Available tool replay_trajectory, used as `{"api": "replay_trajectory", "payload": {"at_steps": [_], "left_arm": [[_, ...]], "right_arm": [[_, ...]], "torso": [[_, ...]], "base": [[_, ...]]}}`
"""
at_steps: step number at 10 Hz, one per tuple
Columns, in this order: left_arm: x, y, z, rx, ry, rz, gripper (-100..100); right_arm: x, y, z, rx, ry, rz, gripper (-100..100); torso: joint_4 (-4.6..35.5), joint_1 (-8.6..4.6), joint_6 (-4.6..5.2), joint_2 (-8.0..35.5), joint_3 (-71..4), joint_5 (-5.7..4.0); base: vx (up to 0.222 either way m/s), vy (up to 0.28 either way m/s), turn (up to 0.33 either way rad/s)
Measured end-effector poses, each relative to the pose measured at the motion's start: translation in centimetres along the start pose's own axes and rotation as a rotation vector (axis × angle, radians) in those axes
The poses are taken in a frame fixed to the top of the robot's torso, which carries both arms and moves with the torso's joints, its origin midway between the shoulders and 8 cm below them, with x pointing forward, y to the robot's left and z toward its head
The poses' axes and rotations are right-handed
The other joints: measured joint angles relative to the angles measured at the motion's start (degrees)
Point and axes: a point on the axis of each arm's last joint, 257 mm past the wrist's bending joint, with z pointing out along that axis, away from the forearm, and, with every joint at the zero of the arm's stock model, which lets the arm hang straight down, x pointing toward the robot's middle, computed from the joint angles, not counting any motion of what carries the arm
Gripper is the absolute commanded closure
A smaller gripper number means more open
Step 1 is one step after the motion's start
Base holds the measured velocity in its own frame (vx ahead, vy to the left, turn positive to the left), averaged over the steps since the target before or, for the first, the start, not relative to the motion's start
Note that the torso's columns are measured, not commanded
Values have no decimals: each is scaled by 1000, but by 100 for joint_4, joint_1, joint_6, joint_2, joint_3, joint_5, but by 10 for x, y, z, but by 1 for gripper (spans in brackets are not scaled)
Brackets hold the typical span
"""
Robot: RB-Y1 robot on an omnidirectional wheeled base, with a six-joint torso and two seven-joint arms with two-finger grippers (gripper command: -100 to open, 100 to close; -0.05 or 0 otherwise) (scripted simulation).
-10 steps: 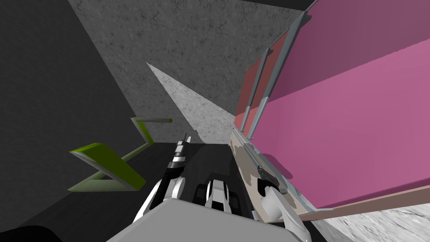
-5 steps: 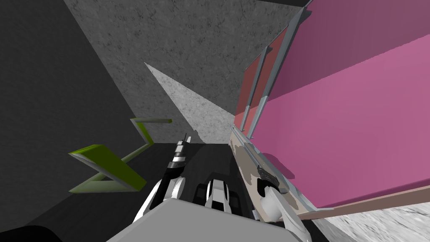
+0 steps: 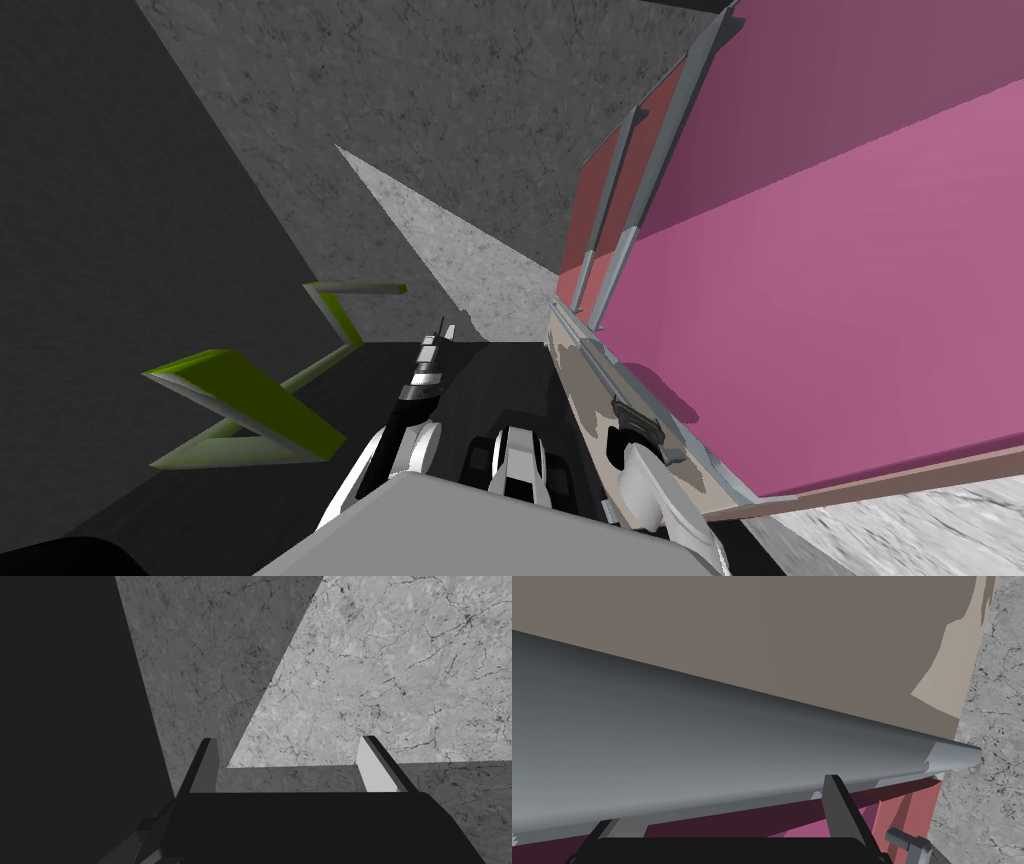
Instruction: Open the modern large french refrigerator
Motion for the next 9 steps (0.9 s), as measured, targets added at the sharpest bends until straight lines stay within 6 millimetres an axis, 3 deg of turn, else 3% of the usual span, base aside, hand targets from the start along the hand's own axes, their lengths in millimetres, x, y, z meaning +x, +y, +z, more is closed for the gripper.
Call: {"api": "replay_trajectory", "payload": {"at_steps": [9], "left_arm": [[0,0,0,0,0,0,0]], "right_arm": [[8,-3,-7,39,-22,-150,-100]], "torso": [[-2,-11,33,26,11,6]], "base": [[10,-2,-14]]}}
